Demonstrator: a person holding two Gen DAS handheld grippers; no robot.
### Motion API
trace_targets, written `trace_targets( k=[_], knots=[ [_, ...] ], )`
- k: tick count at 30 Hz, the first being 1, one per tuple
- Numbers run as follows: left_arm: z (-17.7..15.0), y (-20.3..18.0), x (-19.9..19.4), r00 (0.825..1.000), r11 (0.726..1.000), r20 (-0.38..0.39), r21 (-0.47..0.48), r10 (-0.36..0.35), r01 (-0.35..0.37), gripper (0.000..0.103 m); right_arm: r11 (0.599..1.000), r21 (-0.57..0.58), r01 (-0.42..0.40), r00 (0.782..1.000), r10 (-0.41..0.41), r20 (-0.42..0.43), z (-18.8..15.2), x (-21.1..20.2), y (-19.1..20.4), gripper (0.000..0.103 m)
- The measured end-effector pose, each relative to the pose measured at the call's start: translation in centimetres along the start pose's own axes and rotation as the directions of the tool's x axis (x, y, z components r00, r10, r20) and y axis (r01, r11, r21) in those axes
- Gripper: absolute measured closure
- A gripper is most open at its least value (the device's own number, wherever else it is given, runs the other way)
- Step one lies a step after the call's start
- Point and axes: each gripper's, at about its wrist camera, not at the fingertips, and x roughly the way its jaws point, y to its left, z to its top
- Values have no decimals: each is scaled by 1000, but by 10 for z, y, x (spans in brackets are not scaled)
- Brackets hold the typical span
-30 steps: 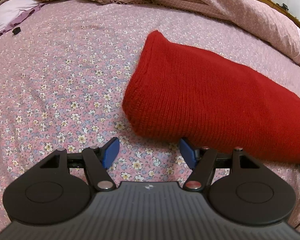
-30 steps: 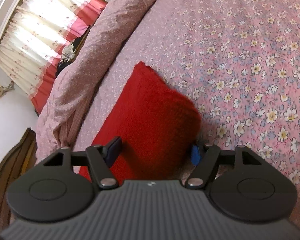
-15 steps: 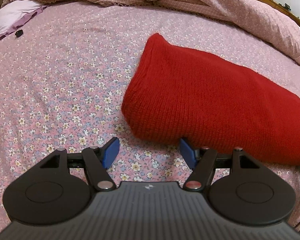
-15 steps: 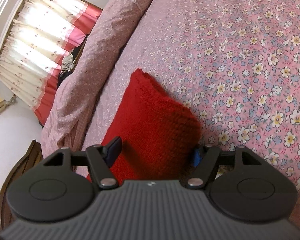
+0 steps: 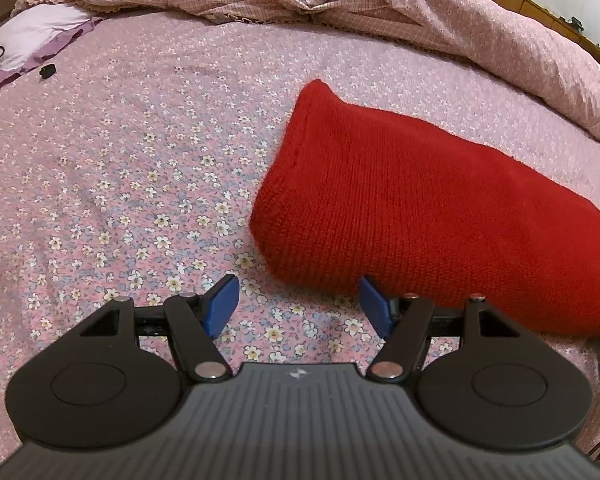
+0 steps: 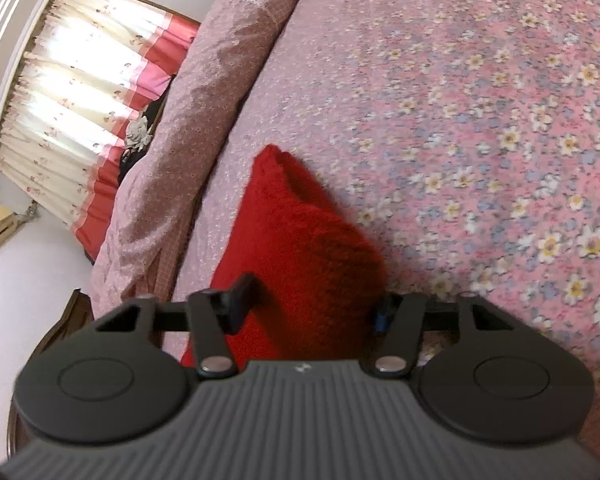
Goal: Fold small clothes
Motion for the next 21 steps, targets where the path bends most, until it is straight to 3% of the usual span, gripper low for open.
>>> trace_targets(
  k=[5,8,13,18,21],
  knots=[
    [0,2,-6,1000,1000,12,-5,7,-7,31,999,26,-36,999,37,-25,2,-3,-8,68],
    [1,4,-7,1000,1000,18,-9,12,-11,31,998,25,-56,997,57,-44,4,-5,-5,71],
    [3,13,-8,999,1000,27,-15,25,-25,31,990,-124,-71,997,68,-27,5,-13,22,73],
    [7,32,-8,998,997,33,-51,53,-52,31,956,-278,-89,996,91,-8,5,-20,55,73],
    [8,46,-7,997,995,33,-69,74,-72,31,948,-287,-135,991,135,-18,6,-23,70,75]
  ],
)
